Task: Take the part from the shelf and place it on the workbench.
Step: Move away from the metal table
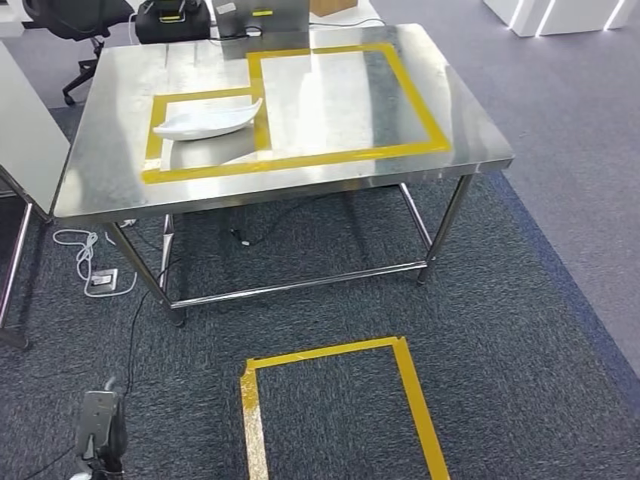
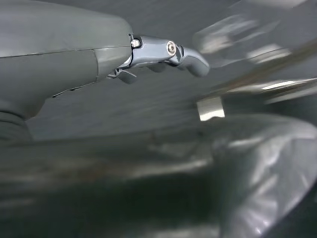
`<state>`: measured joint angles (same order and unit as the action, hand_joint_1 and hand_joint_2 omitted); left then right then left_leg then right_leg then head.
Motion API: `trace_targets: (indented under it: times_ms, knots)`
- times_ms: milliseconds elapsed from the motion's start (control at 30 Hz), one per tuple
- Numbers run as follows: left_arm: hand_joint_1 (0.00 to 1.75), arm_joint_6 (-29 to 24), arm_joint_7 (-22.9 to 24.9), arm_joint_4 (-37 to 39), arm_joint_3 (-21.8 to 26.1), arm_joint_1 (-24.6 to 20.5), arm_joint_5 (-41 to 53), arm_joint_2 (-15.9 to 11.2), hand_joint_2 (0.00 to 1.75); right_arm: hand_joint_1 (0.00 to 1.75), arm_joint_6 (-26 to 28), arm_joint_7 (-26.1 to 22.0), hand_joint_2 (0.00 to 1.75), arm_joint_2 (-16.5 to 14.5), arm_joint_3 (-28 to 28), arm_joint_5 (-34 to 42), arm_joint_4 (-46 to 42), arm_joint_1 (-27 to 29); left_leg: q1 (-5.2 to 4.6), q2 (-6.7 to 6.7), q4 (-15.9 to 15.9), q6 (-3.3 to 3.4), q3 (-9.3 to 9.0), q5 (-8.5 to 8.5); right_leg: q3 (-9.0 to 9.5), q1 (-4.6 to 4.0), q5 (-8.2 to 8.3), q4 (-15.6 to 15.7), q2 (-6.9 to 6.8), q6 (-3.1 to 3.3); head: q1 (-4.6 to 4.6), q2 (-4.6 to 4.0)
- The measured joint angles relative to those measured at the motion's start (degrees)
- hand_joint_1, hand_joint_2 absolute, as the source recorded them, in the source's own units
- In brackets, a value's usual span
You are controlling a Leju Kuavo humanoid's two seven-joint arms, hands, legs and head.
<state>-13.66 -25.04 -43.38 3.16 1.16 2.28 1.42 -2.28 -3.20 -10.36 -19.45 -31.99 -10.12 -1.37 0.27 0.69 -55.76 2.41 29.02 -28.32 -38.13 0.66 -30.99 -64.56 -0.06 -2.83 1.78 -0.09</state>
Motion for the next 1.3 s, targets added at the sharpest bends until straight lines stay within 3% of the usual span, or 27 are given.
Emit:
trace_targets:
  times_ms: [67, 100, 133, 233, 267, 300, 367, 400, 467, 500, 600, 633, 667, 700, 767, 833, 900, 933, 1000, 1067, 1100, 1133, 1167, 1233, 1300]
  knots:
    - [0.00, 1.1, 4.1, 9.1, 1.4, -0.6, 0.4, 0.4, 0.00, 0.00, 0.2, 0.7, 0.00, 0.0, -0.1, 0.0, 0.0, 0.0, -0.21, 0.67, -0.1, 0.16, 1.24, 0.87, -1.73, -0.01, -3.98, -6.8, 0.00, -0.17, 0.11, 0.00]
    - [0.00, 1.5, 7.1, 13.0, 1.8, -0.5, 0.8, 0.7, 0.00, 0.00, 0.3, 1.1, 0.00, 0.0, -0.2, 0.0, 0.0, 0.0, -0.31, 1.16, -0.3, 0.18, 1.79, 1.21, -1.34, -0.01, -4.49, -7.9, -0.03, -0.22, 0.10, 0.00]
    - [0.00, 1.7, 9.9, 16.3, 2.0, -0.3, 1.3, 1.1, 0.00, 0.00, 0.4, 1.5, 0.00, 0.0, -0.2, -0.1, 0.0, 0.0, -0.37, 1.62, -0.5, 0.14, 2.30, 1.45, 0.22, -0.01, -3.92, -6.8, -0.12, -0.20, 0.11, 0.00]
    - [0.00, 1.8, 14.2, 22.8, 2.2, 0.0, 2.0, 2.1, 0.00, 0.00, 0.6, 2.2, 0.00, 0.1, -0.3, -0.2, 0.0, 0.0, -0.58, 2.89, -1.4, -0.22, 3.34, 1.77, 8.28, -0.20, -0.44, 4.8, -2.26, 0.30, 0.14, 0.00]
    - [0.00, 1.8, 14.6, 24.3, 2.3, -0.1, 2.1, 2.4, 0.00, 0.00, 0.6, 2.2, 0.00, 0.1, -0.3, -0.2, 0.0, 0.0, -0.67, 3.26, -1.6, -0.46, 3.51, 1.86, 9.78, -0.35, 0.01, 7.5, -2.98, 0.60, 0.10, 0.00]
    - [0.00, 1.7, 15.0, 25.5, 2.3, -0.3, 2.1, 2.6, 0.00, 0.00, 0.6, 2.2, 0.00, 0.1, -0.3, -0.2, 0.0, 0.0, -0.76, 3.66, -1.8, -0.72, 3.60, 1.95, 10.33, -0.51, 0.07, 8.7, -3.39, 0.90, 0.07, 0.00]
    - [0.00, 1.7, 15.5, 27.1, 2.5, -0.6, 2.2, 2.8, 0.00, 0.00, 0.6, 2.2, 0.00, 0.1, -0.3, -0.3, 0.0, 0.1, -0.68, 4.28, -1.9, -1.37, 3.63, 2.20, 9.97, -0.63, 0.53, 8.9, -2.68, 1.60, 0.01, 0.00]
    - [0.00, 1.7, 15.7, 27.7, 2.5, -0.8, 2.2, 2.9, 0.00, 0.00, 0.6, 2.2, 0.00, 0.1, -0.3, -0.3, 0.0, 0.1, -0.58, 3.84, -2.1, -1.78, 3.71, 1.98, 9.82, -0.55, 0.88, 9.0, -2.34, 1.93, 0.00, 0.00]
    - [0.00, 1.7, 16.0, 28.6, 2.7, -1.1, 2.1, 2.9, 0.00, 0.00, 0.6, 2.3, 0.00, 0.1, -0.3, -0.2, 0.0, 0.1, -0.38, 1.91, -3.5, -2.57, 4.16, 0.43, 9.65, -0.26, 1.56, 9.1, -1.74, 2.51, -0.12, 0.00]
    - [0.00, 1.7, 16.2, 28.9, 2.7, -1.1, 2.1, 2.9, 0.00, 0.00, 0.6, 2.3, 0.00, 0.1, -0.3, -0.2, 0.0, 0.1, -0.27, 0.83, -5.5, -2.87, 4.77, -1.27, 9.57, -0.21, 1.79, 9.1, -1.42, 2.69, -0.20, 0.00]
    - [0.00, 1.9, 17.2, 30.0, 3.0, -1.0, 2.2, 3.2, 0.00, 0.00, 0.7, 2.3, 0.00, 0.0, -0.4, 0.0, 0.0, 0.0, -0.06, -0.16, -15.0, -3.22, 7.77, -6.98, 8.87, -0.22, 2.57, 9.0, 0.11, 2.99, -0.25, 0.00]
    - [0.00, 2.0, 17.4, 30.3, 3.0, -1.0, 2.3, 3.3, 0.00, 0.00, 0.8, 2.3, 0.00, 0.0, -0.5, 0.1, 0.0, 0.0, 0.00, -0.21, -16.9, -3.23, 8.16, -7.53, 8.52, -0.21, 2.79, 8.8, 0.80, 2.95, -0.25, 0.00]
    - [0.00, 2.0, 17.5, 30.5, 3.0, -0.9, 2.5, 3.5, 0.00, 0.00, 0.9, 2.2, 0.00, -0.1, -0.7, 0.3, 0.0, 0.1, 0.08, -0.29, -16.8, -3.19, 7.66, -6.91, 8.20, -0.19, 2.96, 8.6, 1.53, 2.87, -0.24, 0.00]
    - [0.00, 1.9, 17.6, 30.6, 3.0, -0.9, 2.9, 3.6, 0.00, 0.00, 1.0, 2.2, 0.00, -0.1, -1.0, 0.5, 0.0, 0.1, 0.18, -0.55, -14.5, -3.11, 6.20, -5.29, 7.96, -0.16, 3.05, 8.4, 2.26, 2.79, -0.24, 0.00]
    - [0.00, 1.7, 17.1, 30.9, 3.0, -0.9, 3.7, 3.7, 0.00, 0.00, 1.1, 2.1, 0.00, -0.2, -1.3, 0.7, 0.0, 0.1, 0.48, -2.70, -7.1, -2.85, 2.32, -1.93, 7.49, -0.19, 3.13, 7.9, 3.67, 2.51, -0.24, 0.00]
    - [0.00, 1.4, 16.1, 31.1, 2.9, -0.9, 4.4, 3.8, 0.00, 0.00, 1.1, 2.1, 0.00, -0.3, -1.4, 0.7, 0.0, 0.0, 0.65, -4.65, -2.7, -2.53, 0.42, -1.00, 6.66, -0.18, 3.41, 7.4, 5.03, 1.87, -0.20, 0.00]
    - [0.00, 0.9, 15.4, 31.2, 2.8, -0.9, 4.8, 3.7, 0.00, 0.00, 1.2, 2.2, 0.00, -0.3, -1.5, 0.7, 0.0, 0.0, 0.55, -4.19, -2.2, -2.01, 0.52, -1.05, 5.63, 0.00, 3.95, 7.3, 6.29, 0.93, -0.17, 0.00]
    - [0.00, 0.7, 15.3, 31.3, 2.8, -0.9, 5.0, 3.7, 0.00, 0.00, 1.2, 2.3, 0.00, -0.3, -1.6, 0.6, 0.0, 0.1, 0.56, -3.46, -2.1, -1.60, 0.65, -0.79, 5.19, 0.07, 3.97, 7.2, 6.17, 0.56, -0.18, 0.00]
    - [0.00, 0.3, 15.4, 31.3, 2.8, -1.1, 5.1, 3.4, 0.00, 0.00, 1.4, 2.8, 0.00, -0.3, -1.7, 0.5, 0.0, 0.3, 0.67, -2.06, -1.7, -0.68, 0.87, -0.26, 3.77, 0.00, 2.26, 5.0, 4.00, 0.04, 0.15, 0.00]
    - [0.00, 0.1, 15.8, 31.3, 2.8, -1.2, 5.1, 3.2, 0.00, 0.00, 1.8, 3.6, 0.00, -0.3, -1.7, 0.4, 0.0, 0.2, 0.51, -0.51, -1.5, -0.15, 1.34, 0.03, 1.06, -0.02, -1.76, -1.6, 1.30, -0.29, 0.58, 0.00]
    - [0.00, 0.2, 15.8, 31.4, 2.8, -1.1, 5.0, 3.2, 0.00, 0.00, 2.0, 4.1, 0.00, -0.3, -1.7, 0.3, 0.0, 0.1, 0.39, 0.39, -1.6, -0.06, 1.57, 0.13, -0.37, 0.01, -3.50, -5.2, 0.80, -0.44, 0.67, 0.00]
    - [0.00, 0.3, 15.8, 31.4, 2.8, -1.1, 4.8, 3.2, 0.00, 0.00, 2.2, 4.7, 0.00, -0.3, -1.8, 0.4, 0.0, 0.1, 0.30, 1.34, -1.6, -0.04, 1.79, 0.22, -1.12, 0.03, -4.44, -7.7, 0.52, -0.57, 0.68, 0.00]
    - [0.00, 0.5, 15.6, 31.4, 2.8, -1.1, 4.7, 3.2, 0.00, 0.00, 2.3, 5.2, 0.00, -0.3, -1.9, 0.4, 0.0, 0.1, 0.25, 2.24, -1.6, -0.07, 1.94, 0.31, -0.76, 0.03, -4.27, -8.1, 0.31, -0.64, 0.67, 0.00]
    - [0.00, 0.7, 15.0, 31.5, 2.8, -1.3, 4.6, 3.4, 0.00, 0.00, 2.5, 5.9, 0.00, -0.3, -2.2, 0.4, 0.0, 0.1, 0.22, 3.72, -1.7, -0.20, 2.01, 0.40, 3.48, 0.02, -1.40, -2.3, -0.85, -0.55, 0.69, 0.00]
    - [0.00, 0.8, 14.7, 31.5, 2.8, -1.4, 4.6, 3.5, 0.00, 0.00, 2.7, 6.2, 0.00, -0.3, -2.5, 0.5, 0.0, 0.1, -0.03, 4.92, -1.9, -0.61, 1.98, 0.39, 8.02, -0.22, 0.63, 5.3, -3.25, -0.10, 0.72, 0.00]
